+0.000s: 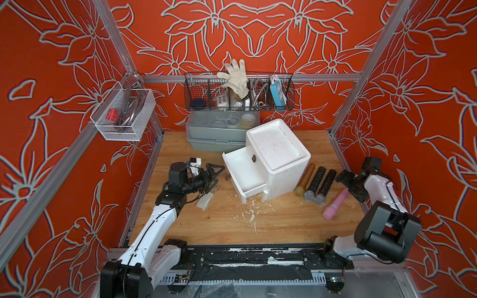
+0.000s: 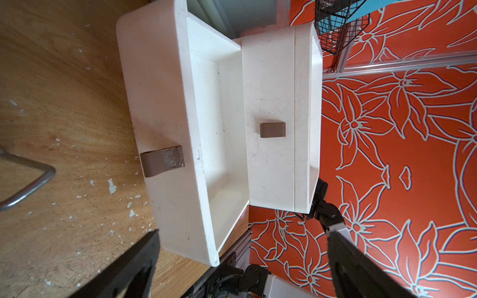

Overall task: Take the microphone out of the drawer
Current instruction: Place the microphone at the center of the board, then close the drawer in the storage box.

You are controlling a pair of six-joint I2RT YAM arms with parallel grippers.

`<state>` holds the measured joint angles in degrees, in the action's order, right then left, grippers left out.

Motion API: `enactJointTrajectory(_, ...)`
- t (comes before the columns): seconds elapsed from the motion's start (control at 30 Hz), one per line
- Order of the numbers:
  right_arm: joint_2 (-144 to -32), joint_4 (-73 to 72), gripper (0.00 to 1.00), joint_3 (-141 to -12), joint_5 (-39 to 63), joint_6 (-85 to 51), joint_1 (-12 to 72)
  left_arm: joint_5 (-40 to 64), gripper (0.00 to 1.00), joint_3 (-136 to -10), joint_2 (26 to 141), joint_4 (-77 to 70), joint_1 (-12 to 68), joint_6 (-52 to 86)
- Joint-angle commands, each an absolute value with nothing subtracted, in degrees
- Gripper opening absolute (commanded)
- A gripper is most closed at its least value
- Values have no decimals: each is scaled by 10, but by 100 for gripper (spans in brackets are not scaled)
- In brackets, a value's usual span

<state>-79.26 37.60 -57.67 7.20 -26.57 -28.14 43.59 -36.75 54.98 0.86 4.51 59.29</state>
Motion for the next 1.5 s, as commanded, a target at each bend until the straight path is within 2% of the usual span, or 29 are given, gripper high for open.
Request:
enactJointTrajectory(0.0, -760, 403, 100, -616, 94, -276, -283, 439, 100, -373, 538, 7, 47, 591)
enactJointTrajectory(0.2, -713, 412, 99, -686, 209, -266, -267, 439, 100, -375, 541, 12, 47, 590)
enactJointTrajectory(0.33, -699, 425, 93, -742, 268, -251, -199, 438, 100, -373, 541, 19, 47, 586)
enactJointTrajectory(0.5, -693, 427, 84, -790, 280, -238, -85, 421, 100, -361, 530, 29, 47, 590)
enactJointTrajectory(0.67, -710, 417, 81, -812, 280, -224, -14, 406, 100, -357, 522, 55, 46, 581)
enactJointTrajectory(0.83, -741, 418, 78, -824, 290, -203, 27, 403, 100, -343, 522, 65, 40, 577)
enactJointTrajectory(1.2, -781, 458, 64, -836, 192, -144, 74, 416, 99, -315, 518, 63, 18, 581)
enactJointTrajectory(1.27, -789, 464, 58, -844, 181, -135, 77, 415, 97, -311, 520, 51, 18, 585)
enactJointTrajectory(1.47, -822, 500, 41, -879, 160, -95, 84, 415, 77, -293, 532, -5, 18, 602)
